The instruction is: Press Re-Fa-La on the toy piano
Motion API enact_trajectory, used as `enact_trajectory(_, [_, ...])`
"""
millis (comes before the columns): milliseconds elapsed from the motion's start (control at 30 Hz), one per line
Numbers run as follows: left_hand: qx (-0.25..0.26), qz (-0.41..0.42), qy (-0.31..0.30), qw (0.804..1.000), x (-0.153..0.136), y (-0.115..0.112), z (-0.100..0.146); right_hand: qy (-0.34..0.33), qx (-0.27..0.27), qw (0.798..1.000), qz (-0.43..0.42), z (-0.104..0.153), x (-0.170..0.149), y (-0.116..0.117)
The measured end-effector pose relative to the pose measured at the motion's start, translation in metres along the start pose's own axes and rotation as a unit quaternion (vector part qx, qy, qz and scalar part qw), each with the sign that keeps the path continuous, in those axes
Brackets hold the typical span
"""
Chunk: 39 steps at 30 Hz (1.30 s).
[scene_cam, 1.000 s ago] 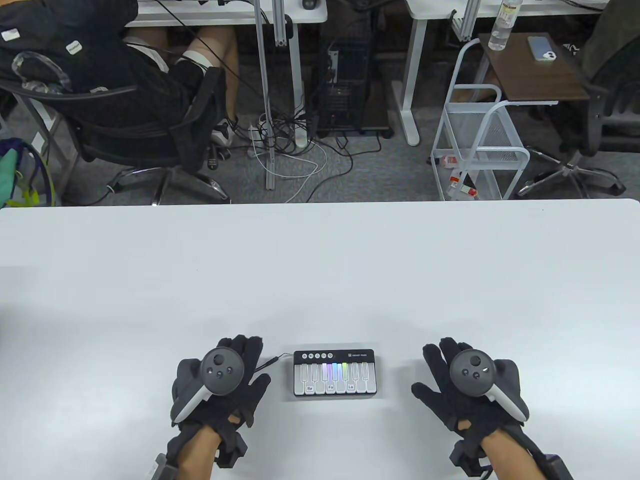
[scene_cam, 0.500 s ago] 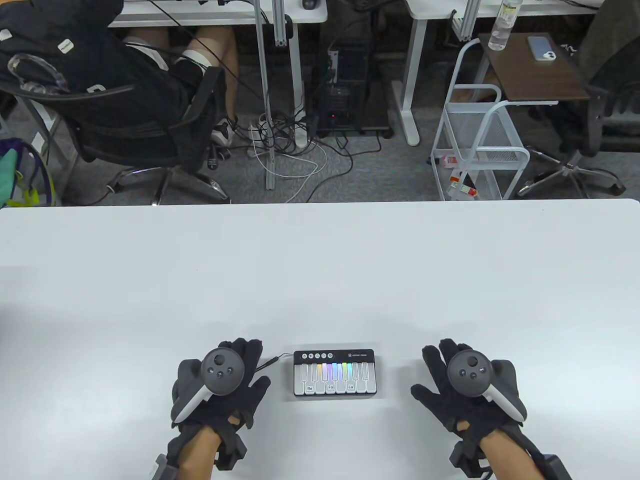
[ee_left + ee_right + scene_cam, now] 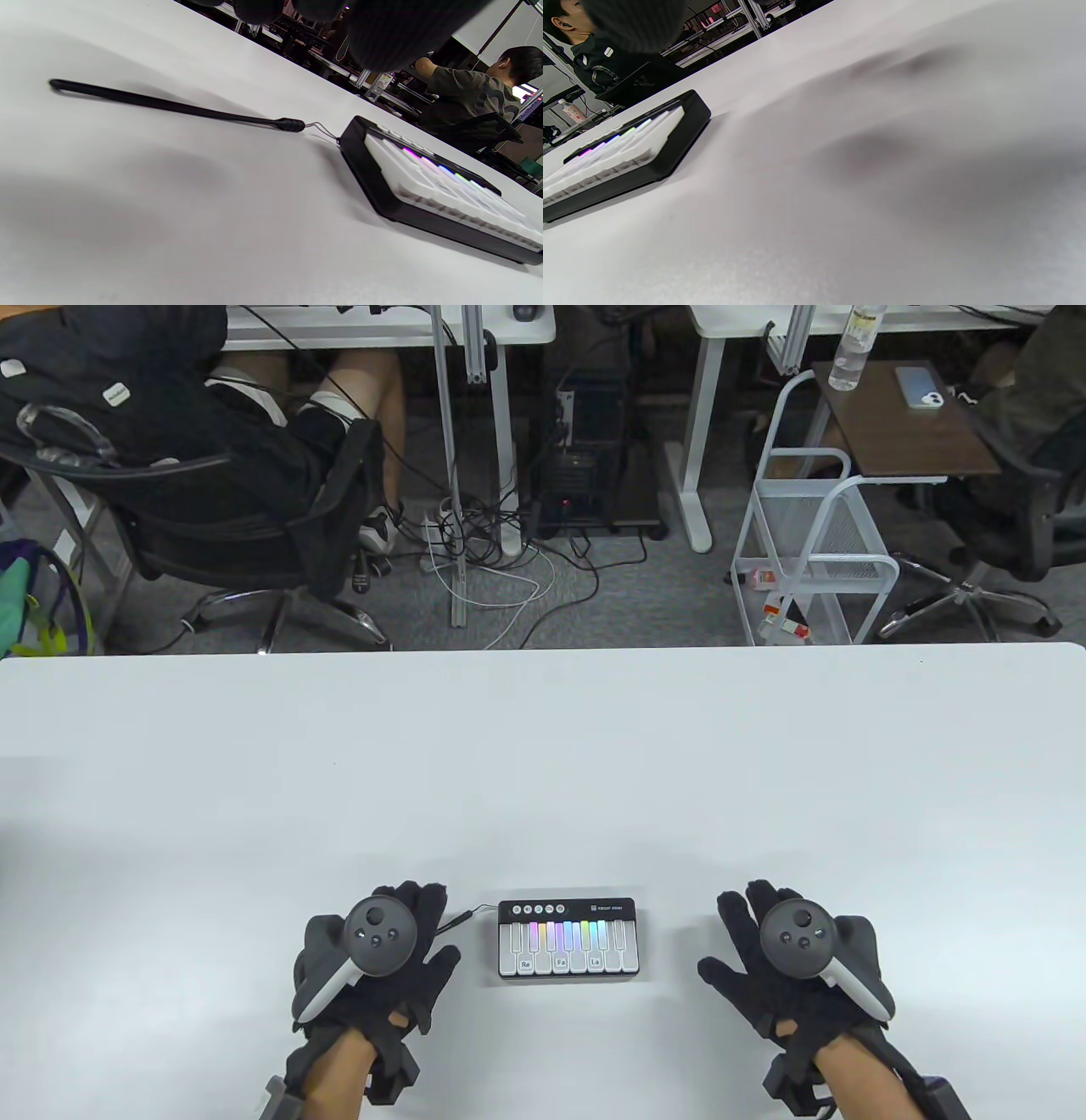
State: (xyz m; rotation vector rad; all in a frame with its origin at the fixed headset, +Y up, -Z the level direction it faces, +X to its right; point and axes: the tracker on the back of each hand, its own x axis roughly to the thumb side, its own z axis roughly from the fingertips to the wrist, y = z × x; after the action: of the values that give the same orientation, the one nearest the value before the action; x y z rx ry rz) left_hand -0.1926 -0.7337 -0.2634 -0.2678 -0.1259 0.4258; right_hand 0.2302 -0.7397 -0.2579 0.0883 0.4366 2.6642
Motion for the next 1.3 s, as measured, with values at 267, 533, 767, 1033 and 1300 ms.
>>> enact_trajectory(267, [-0.002,0.000,0.000,1.000,0.0002,-0.0003,-0.0002,0.001,-0.001,1.000,-0.001,0.0007,0.0000,-0.0007])
enact_trajectory(533, [-0.004,-0.001,-0.001,1.000,0.0007,-0.0012,-0.0003,0.000,-0.005,1.000,-0.004,0.0014,0.0001,-0.0022])
enact_trajectory(767, [-0.009,-0.003,0.000,1.000,0.0015,-0.0022,-0.0010,0.000,-0.007,1.000,-0.007,0.0018,-0.0006,-0.0031])
enact_trajectory(1033, [-0.012,-0.003,-0.001,1.000,0.0038,-0.0044,-0.0014,-0.004,-0.013,1.000,-0.010,0.0033,-0.0002,-0.0063])
enact_trajectory(1300, [-0.010,0.005,-0.001,1.000,0.0043,-0.0034,-0.0009,-0.006,-0.014,1.000,-0.010,0.0029,0.0004,-0.0069])
